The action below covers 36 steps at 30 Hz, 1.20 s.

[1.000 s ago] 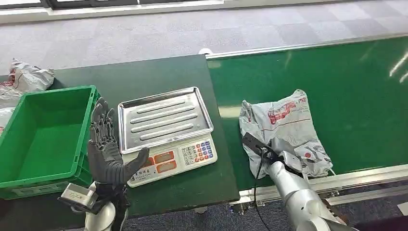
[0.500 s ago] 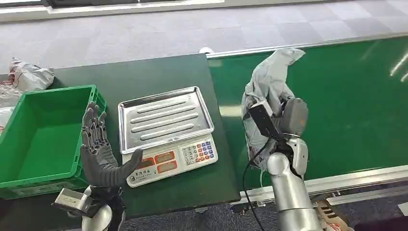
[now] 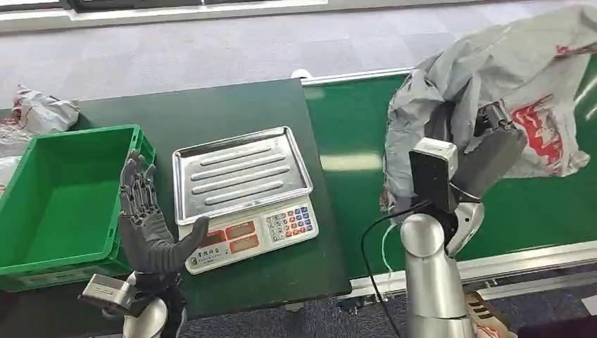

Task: Moved the parcel from conveyor to table for the left to box.

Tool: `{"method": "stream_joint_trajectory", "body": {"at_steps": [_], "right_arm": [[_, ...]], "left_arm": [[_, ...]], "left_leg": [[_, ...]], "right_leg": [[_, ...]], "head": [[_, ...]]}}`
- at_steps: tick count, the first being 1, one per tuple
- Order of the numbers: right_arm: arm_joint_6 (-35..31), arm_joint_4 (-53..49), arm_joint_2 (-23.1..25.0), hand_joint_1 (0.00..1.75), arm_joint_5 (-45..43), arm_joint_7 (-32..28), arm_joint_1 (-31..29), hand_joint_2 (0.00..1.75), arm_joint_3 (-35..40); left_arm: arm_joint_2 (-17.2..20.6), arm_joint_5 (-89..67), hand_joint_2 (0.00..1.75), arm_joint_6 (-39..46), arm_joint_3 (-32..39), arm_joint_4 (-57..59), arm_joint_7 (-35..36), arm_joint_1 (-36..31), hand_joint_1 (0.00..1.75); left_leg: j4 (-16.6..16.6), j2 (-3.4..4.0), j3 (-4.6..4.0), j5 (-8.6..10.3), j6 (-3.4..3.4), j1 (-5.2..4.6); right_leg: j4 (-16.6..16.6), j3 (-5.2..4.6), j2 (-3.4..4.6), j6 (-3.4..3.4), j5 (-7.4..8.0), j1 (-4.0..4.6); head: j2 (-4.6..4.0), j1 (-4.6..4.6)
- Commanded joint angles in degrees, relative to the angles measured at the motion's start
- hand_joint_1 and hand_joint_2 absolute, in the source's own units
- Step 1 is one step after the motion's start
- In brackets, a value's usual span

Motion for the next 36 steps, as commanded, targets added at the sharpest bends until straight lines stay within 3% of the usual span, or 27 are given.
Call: {"method": "stream_joint_trajectory", "body": {"at_steps": [1, 4, 9, 13, 18, 21, 22, 24, 25, 36], "right_arm": [[12.4, 34.2, 2.1, 1.75, -0.4, 0.8, -20.8, 1.75, 17.7], [12.1, 40.6, 3.8, 1.75, -1.3, 1.2, -23.5, 1.75, 19.2], [14.3, 50.1, 3.8, 1.75, -2.7, 3.1, -26.0, 1.75, 25.9], [13.4, 54.1, 3.8, 1.75, -8.0, 3.3, -26.1, 1.75, 32.8], [14.4, 57.9, 3.8, 1.75, -9.9, 3.4, -26.3, 1.75, 32.2], [19.7, 60.2, 3.4, 1.75, -10.1, 2.3, -26.9, 1.75, 31.0], [19.7, 61.3, 3.1, 0.00, -7.0, 4.2, -27.4, 1.75, 32.0], [21.4, 62.1, 3.3, 0.00, -6.1, 5.2, -27.5, 1.75, 31.7], [24.3, 62.5, 3.4, 0.00, -6.8, 4.9, -27.2, 0.00, 30.1], [33.9, 59.8, 1.8, 0.00, -12.7, -5.1, -24.4, 0.00, 22.6]], "left_arm": [[3.1, 3.6, 1.75, 1.1, -5.6, 4.8, 0.0, -5.0, 0.00], [3.0, 3.8, 1.75, 1.3, -6.1, 5.0, 0.0, -5.3, 0.00], [3.6, 6.0, 1.75, 1.5, -6.4, 3.1, 0.0, -5.2, 0.00], [3.8, 7.2, 1.75, 1.0, -5.8, 2.7, 0.0, -5.5, 0.00], [3.2, 7.7, 1.75, 0.4, -4.6, 3.1, 0.0, -6.3, 0.00], [2.6, 7.4, 1.75, -0.9, -3.6, 4.8, 0.0, -7.6, 0.00], [2.2, 6.9, 1.75, -1.2, -3.2, 5.0, 0.0, -8.1, 0.00], [2.0, 6.7, 1.75, -1.3, -2.9, 4.9, 0.0, -8.4, 0.00], [1.8, 6.0, 1.75, -1.1, -2.7, 4.6, 0.0, -8.5, 0.00], [2.0, 2.2, 1.75, 1.8, -1.8, 3.0, 0.0, -7.7, 0.00]], "left_leg": [[0.0, 0.49, -0.02, -0.03, 0.04, -0.05], [-0.1, 0.93, -0.27, 0.02, 0.02, -0.03], [-0.1, 0.09, 0.12, 0.22, -0.11, 0.02], [-0.1, 0.19, 0.10, 0.22, -0.10, 0.04], [-0.1, -0.02, 0.00, 0.25, -0.10, 0.06], [-0.1, -0.15, 0.01, 0.29, -0.09, 0.06], [-0.1, -0.14, -0.03, 0.27, -0.10, 0.04], [-0.1, -0.14, -0.04, 0.28, -0.09, 0.06], [-0.2, -0.16, 0.01, 0.31, -0.07, 0.05], [-0.1, -0.21, -0.01, 0.27, -0.09, 0.07]], "right_leg": [[0.1, -0.09, 0.61, -0.06, 0.13, -0.07], [0.0, -0.15, 0.99, -0.15, 0.29, -0.05], [0.1, -0.02, 0.15, -0.20, 0.13, 0.03], [0.0, -0.04, 0.33, -0.22, 0.19, 0.04], [0.0, -0.07, 0.11, -0.22, 0.16, 0.07], [0.0, -0.03, 0.01, -0.21, 0.17, 0.06], [0.0, -0.08, 0.00, -0.20, 0.14, 0.05], [0.0, -0.08, 0.03, -0.21, 0.18, 0.07], [-0.1, -0.03, 0.05, -0.23, 0.20, 0.06], [0.0, -0.05, -0.04, -0.21, 0.14, 0.08]], "head": [[0.00, 0.02], [0.00, -0.02], [0.00, 0.00], [0.00, 0.00], [0.00, 0.00], [0.00, 0.00], [0.00, 0.00], [0.00, 0.00], [0.00, 0.00], [0.00, 0.00]]}}
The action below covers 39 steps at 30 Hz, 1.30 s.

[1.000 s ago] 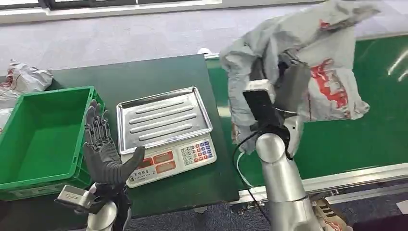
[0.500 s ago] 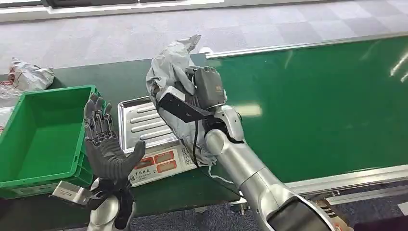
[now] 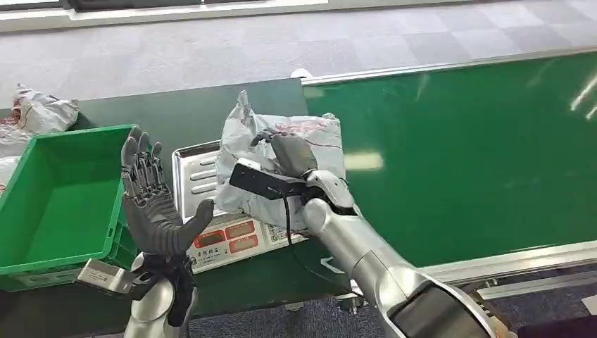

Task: Moved the parcel from conveyor to table for the left to box.

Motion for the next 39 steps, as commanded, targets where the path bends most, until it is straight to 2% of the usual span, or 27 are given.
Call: {"method": "stream_joint_trajectory", "body": {"at_steps": [1, 2, 12, 13, 14, 17, 18, 21, 22, 24, 27, 28, 30, 33, 35, 37, 38, 39], "right_arm": [[8.1, 0.5, -2.6, 0.00, -6.8, -10.7, -0.1, 0.00, -7.5], [11.8, -3.1, -3.1, 0.00, -9.6, -16.0, 1.0, 0.00, -8.7], [12.5, -4.7, -3.5, 0.00, -9.7, -15.9, 1.4, 0.00, -8.8], [13.7, -6.6, -3.4, 0.00, -10.8, -17.9, 2.1, 0.00, -9.2], [17.7, -13.0, -3.7, 0.00, -15.3, -20.0, 4.4, 0.00, -10.4], [23.9, -34.9, -7.4, 0.00, -25.1, -20.0, 11.5, 0.00, -9.7], [26.5, -50.7, -9.0, 0.00, -31.9, -20.0, 16.1, 0.00, -9.4], [27.2, -63.6, -7.4, 0.00, -29.5, -18.6, 21.6, 0.00, -12.1], [24.8, -64.6, -6.9, 0.00, -27.2, -18.8, 22.2, 0.00, -12.5], [3.5, -70.2, -4.1, 0.00, -10.5, -20.0, 25.1, 0.00, -12.2], [-18.9, -77.7, -3.7, 0.00, 2.3, -19.5, 28.7, 0.00, -7.0], [-23.8, -79.6, -5.0, 0.00, 4.3, -18.0, 29.3, 0.00, -4.4], [-24.5, -80.7, -5.8, 0.00, 5.0, -16.5, 29.8, 0.00, -3.2], [-24.9, -79.9, -6.3, 0.00, 4.9, -16.1, 29.2, 0.00, -3.0], [-29.4, -80.8, -4.8, 0.00, 6.7, -18.7, 29.7, 0.00, -4.2], [-29.4, -83.9, -2.9, 0.00, 8.5, -20.0, 31.3, 0.00, -4.8], [-29.4, -84.9, -2.4, 0.00, 9.5, -20.0, 31.7, 0.00, -5.1], [-29.4, -85.3, -1.9, 0.00, 10.4, -20.0, 32.3, 1.75, -5.0]], "left_arm": [[1.5, -3.0, 1.75, 3.1, 1.7, 1.3, 0.2, -1.4, 0.00], [1.8, -3.1, 1.75, 3.4, 1.2, 1.1, 0.2, -1.1, 0.00], [1.9, -3.0, 1.75, 3.5, 1.1, 0.9, 0.2, -0.9, 0.00], [2.0, -3.0, 1.75, 3.7, 0.8, 0.9, 0.2, -0.9, 0.00], [2.2, -3.1, 1.75, 3.9, 0.5, 1.0, 0.2, -0.9, 0.00], [2.4, -3.2, 1.75, 3.6, 0.4, 1.0, 0.2, -0.4, 0.00], [2.1, -3.6, 1.75, 3.8, 0.8, 0.7, 0.2, 0.4, 0.00], [2.0, -4.7, 1.75, 4.4, 1.0, -0.6, 0.2, 2.1, 0.00], [1.9, -5.2, 1.75, 4.7, 1.2, -0.6, 0.2, 2.3, 0.00], [1.4, -9.7, 1.75, 6.7, 2.5, -0.5, 1.4, 3.5, 0.00], [1.8, -19.3, 1.75, 6.2, 2.9, 3.5, 6.9, 2.1, 0.00], [1.3, -22.6, 1.75, 6.6, 3.6, 5.6, 8.4, 0.8, 0.00], [1.0, -22.8, 1.75, 6.5, 4.0, 7.3, 8.1, -0.2, 0.00], [0.7, -23.0, 1.75, 6.5, 4.2, 7.6, 8.0, -0.4, 0.00], [2.1, -29.5, 1.75, 5.7, 2.8, 9.8, 12.3, -1.9, 0.00], [2.7, -35.4, 1.75, 5.5, 2.1, 15.3, 15.6, -5.5, 0.00], [2.5, -36.9, 1.75, 5.6, 2.1, 17.2, 16.1, -6.7, 0.00], [2.8, -39.6, 1.75, 4.8, 1.5, 21.7, 17.6, -9.3, 0.00]], "left_leg": [[-0.1, -0.22, 0.11, 0.05, 0.10, 0.01], [-0.1, -0.20, 0.06, 0.04, 0.08, 0.00], [0.0, -0.10, 0.03, 0.02, 0.05, -0.01], [-0.1, -0.17, 0.07, 0.05, 0.08, 0.01], [-0.1, -0.14, 0.04, 0.04, 0.06, -0.02], [-0.1, -0.24, 0.08, 0.05, 0.10, 0.01], [-0.1, -0.30, -0.03, 0.05, 0.08, 0.01], [0.0, -0.42, -0.07, 0.01, 0.09, -0.01], [0.0, -0.49, -0.04, -0.01, 0.12, 0.00], [-0.1, -0.42, 0.04, -0.08, 0.16, -0.01], [-0.1, -0.29, 0.03, -0.16, 0.08, -0.02], [-0.1, -0.27, -0.04, -0.16, 0.06, -0.03], [-0.1, -0.47, -0.03, -0.11, 0.08, -0.02], [-0.1, -0.24, 0.01, -0.14, 0.08, -0.01], [-0.1, -0.02, 0.07, -0.16, 0.07, 0.00], [-0.1, -0.08, 0.07, -0.12, 0.08, -0.02], [-0.2, -0.34, 0.04, -0.06, 0.08, 0.00], [-0.3, -0.37, 0.10, -0.03, 0.11, 0.01]], "right_leg": [[-0.1, 0.17, -0.05, -0.04, 0.02, 0.02], [-0.1, 0.11, -0.07, -0.03, 0.00, 0.00], [0.0, 0.05, -0.02, -0.03, 0.00, -0.01], [-0.1, 0.12, -0.02, -0.04, 0.03, 0.02], [-0.1, 0.07, -0.03, -0.03, 0.01, -0.02], [-0.1, 0.14, -0.06, -0.05, 0.01, 0.02], [-0.1, 0.06, -0.17, -0.03, -0.02, 0.02], [-0.1, 0.03, -0.28, -0.02, -0.09, 0.00], [-0.1, 0.10, -0.31, -0.02, -0.12, 0.01], [-0.1, 0.16, -0.19, -0.02, -0.13, 0.00], [-0.1, 0.08, -0.11, -0.06, -0.16, -0.01], [-0.1, 0.01, -0.11, -0.02, -0.16, -0.03], [-0.1, 0.10, -0.26, -0.03, -0.17, -0.01], [-0.1, 0.08, -0.06, -0.01, -0.11, -0.01], [-0.2, 0.09, 0.05, -0.02, -0.08, 0.00], [-0.2, 0.09, 0.00, -0.02, -0.08, -0.02], [-0.2, 0.14, -0.21, -0.05, -0.09, 0.00], [-0.3, 0.22, -0.18, -0.07, -0.05, 0.02]], "head": [[0.00, 0.00], [0.00, 0.00], [0.00, 0.00], [0.00, 0.00], [0.00, 0.00], [0.00, 0.00], [0.00, 0.00], [0.00, -0.02], [0.00, 0.04], [0.00, 0.02], [0.00, 0.00], [0.00, 0.00], [0.00, -0.02], [0.00, 0.00], [0.00, 0.00], [0.00, 0.00], [0.00, 0.00], [0.00, 0.00]]}}
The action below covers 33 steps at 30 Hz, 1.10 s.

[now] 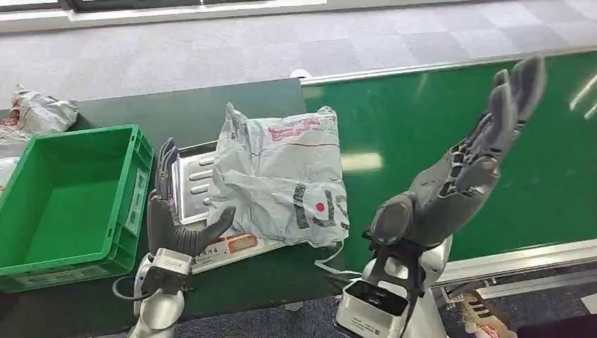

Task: Moved the parcel from conveyor to table for the left to box.

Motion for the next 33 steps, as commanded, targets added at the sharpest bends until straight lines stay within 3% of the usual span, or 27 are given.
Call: {"method": "stream_joint_trajectory", "body": {"at_steps": [1, 2, 7, 9, 13, 23, 24, 25, 33], "right_arm": [[-3.1, -9.6, 2.0, 0.00, 5.3, -3.0, 3.9, 1.75, 0.2], [-3.1, -9.6, 2.4, 0.00, 5.8, -3.0, 3.8, 1.75, -0.2], [-3.1, -5.4, 1.6, 0.00, 3.8, -3.0, 1.5, 1.75, -0.7], [-3.1, -4.7, 1.2, 0.00, 2.5, -3.0, 0.6, 1.75, -0.4], [-3.1, -4.9, 0.5, 0.00, 1.1, -3.0, 0.2, 1.75, 0.1], [-3.1, -3.6, 0.2, 0.00, 0.9, -3.0, -1.2, 1.75, 0.8], [-3.1, -3.6, 0.2, 0.00, 0.9, -3.0, -1.2, 1.75, 0.8], [-3.1, -3.5, 0.1, 0.00, 0.3, -3.0, -1.4, 1.75, 1.1], [-3.1, -3.5, -0.8, 0.00, -0.5, -3.0, -1.1, 1.75, 1.3]], "left_arm": [[2.9, -18.7, 1.75, -2.1, -1.7, 23.4, 10.0, -13.5, 0.00], [3.2, -20.0, 1.75, -3.1, -2.3, 25.1, 10.7, -14.4, 0.00], [3.9, -28.0, 1.75, -9.6, -6.9, 35.7, 11.5, -18.9, 0.00], [3.9, -28.9, 1.75, -10.3, -7.9, 37.4, 11.1, -19.6, 0.00], [3.7, -29.2, 1.75, -10.7, -8.4, 38.8, 10.5, -20.5, 0.00], [3.5, -28.9, 1.75, -11.3, -8.7, 40.4, 9.8, -22.0, 0.00], [3.5, -28.9, 1.75, -11.3, -8.7, 40.4, 9.8, -22.0, 0.14], [3.5, -28.6, 1.75, -11.2, -8.6, 40.8, 9.3, -22.3, 1.75], [3.8, -28.0, 1.75, -10.4, -8.0, 41.1, 9.1, -23.1, 1.75]], "left_leg": [[-0.3, -0.50, 0.15, 0.18, 0.13, 0.03], [-0.3, -0.72, 0.12, 0.26, 0.12, -0.01], [-0.2, -0.24, 0.25, 0.16, 0.09, 0.02], [-0.2, -0.37, 0.27, 0.24, 0.11, -0.01], [-0.1, -0.05, 0.19, 0.09, 0.06, -0.02], [0.0, -0.06, 0.12, 0.08, 0.05, -0.01], [-0.1, -0.09, 0.15, 0.11, 0.08, 0.01], [0.0, -0.07, 0.11, 0.09, 0.06, 0.00], [0.0, -0.03, 0.12, 0.08, 0.04, 0.01]], "right_leg": [[-0.3, 0.29, -0.24, -0.10, 0.06, 0.03], [-0.3, 0.33, -0.46, -0.11, 0.04, 0.00], [-0.2, 0.32, -0.04, -0.14, 0.13, 0.02], [-0.2, 0.38, -0.19, -0.13, 0.13, -0.01], [-0.1, 0.21, 0.10, -0.10, 0.11, -0.02], [0.0, 0.15, 0.10, -0.10, 0.09, -0.01], [-0.1, 0.20, 0.11, -0.11, 0.12, 0.01], [0.0, 0.15, 0.10, -0.10, 0.10, 0.00], [0.0, 0.15, 0.11, -0.10, 0.10, 0.01]], "head": [[0.00, 0.00], [0.00, 0.00], [0.00, -0.02], [0.00, 0.00], [0.00, 0.00], [0.00, 0.00], [0.00, 0.00], [0.00, 0.00], [0.00, 0.00]]}}
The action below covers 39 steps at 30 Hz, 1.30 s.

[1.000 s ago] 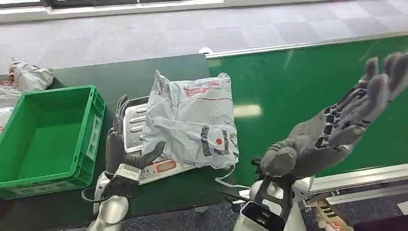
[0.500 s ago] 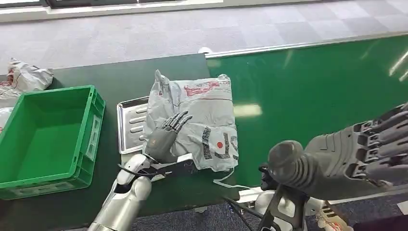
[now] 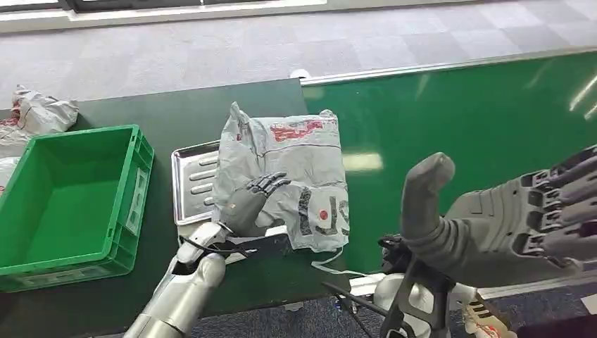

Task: Moved the parcel from conveyor to table for the left to box.

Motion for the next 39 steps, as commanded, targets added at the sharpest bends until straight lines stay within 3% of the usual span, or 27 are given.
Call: {"method": "stream_joint_trajectory", "body": {"at_steps": [1, 8, 17, 21, 25, 26, 39], "right_arm": [[-0.2, 3.3, -3.1, 0.00, -1.8, 0.0, -2.1, 1.75, 1.5], [-0.2, 3.3, -3.1, 0.00, -1.8, 0.0, -2.1, 1.75, 1.5], [-0.2, 4.4, -3.5, 0.00, -1.7, 0.0, -1.6, 1.75, 0.9], [-0.2, 3.5, -3.2, 0.00, -0.7, 0.0, -0.6, 1.75, 0.1], [-0.2, 3.4, -3.1, 0.00, -0.7, 0.0, -0.4, 1.75, -0.1], [-0.2, 3.6, -3.0, 0.00, -0.5, 0.0, -0.5, 1.75, -0.3], [-0.2, 4.0, -3.0, 0.00, -0.6, 0.0, -0.7, 1.75, -0.3]], "left_arm": [[2.1, 0.2, 1.75, 0.1, -2.4, 5.2, 0.3, -3.7, 1.75], [2.1, 0.2, 1.75, 0.1, -2.4, 5.2, 0.3, -3.7, 1.75], [2.4, -15.7, 1.75, 11.2, -5.9, 13.1, 13.2, -7.3, 1.75], [2.8, -19.7, 1.75, 25.7, -2.2, 4.6, 17.7, -5.6, 1.75], [3.0, -19.8, 1.75, 27.1, 0.5, -2.5, 17.4, -3.5, 1.75], [2.9, -18.2, 1.75, 28.8, 1.6, -4.7, 16.1, -2.8, 0.00], [3.3, -16.3, 1.75, 27.0, 2.1, -5.9, 14.5, -2.7, 0.00]], "left_leg": [[-0.1, -0.07, 0.12, 0.03, 0.09, 0.02], [-0.1, -0.03, 0.10, 0.02, 0.08, 0.01], [-0.1, -0.10, 0.09, 0.04, 0.07, 0.01], [-0.1, -0.07, 0.11, 0.06, 0.06, 0.02], [-0.1, -0.02, 0.05, 0.03, 0.03, 0.05], [0.0, 0.00, 0.06, 0.02, 0.02, 0.03], [-0.1, -0.06, 0.09, 0.05, 0.04, 0.03]], "right_leg": [[-0.1, 0.12, 0.09, -0.05, 0.05, 0.02], [-0.1, 0.10, 0.10, -0.04, 0.03, 0.01], [-0.1, 0.11, 0.02, -0.04, 0.03, 0.01], [-0.1, 0.12, 0.09, -0.05, 0.05, 0.03], [-0.1, 0.05, 0.11, -0.05, 0.04, 0.05], [0.0, 0.06, 0.11, -0.04, 0.02, 0.03], [-0.1, 0.10, 0.10, -0.05, 0.04, 0.03]], "head": [[0.00, -0.02], [0.00, -0.02], [0.00, -0.02], [0.00, -0.02], [0.00, -0.02], [0.00, -0.02], [0.00, -0.02]]}}
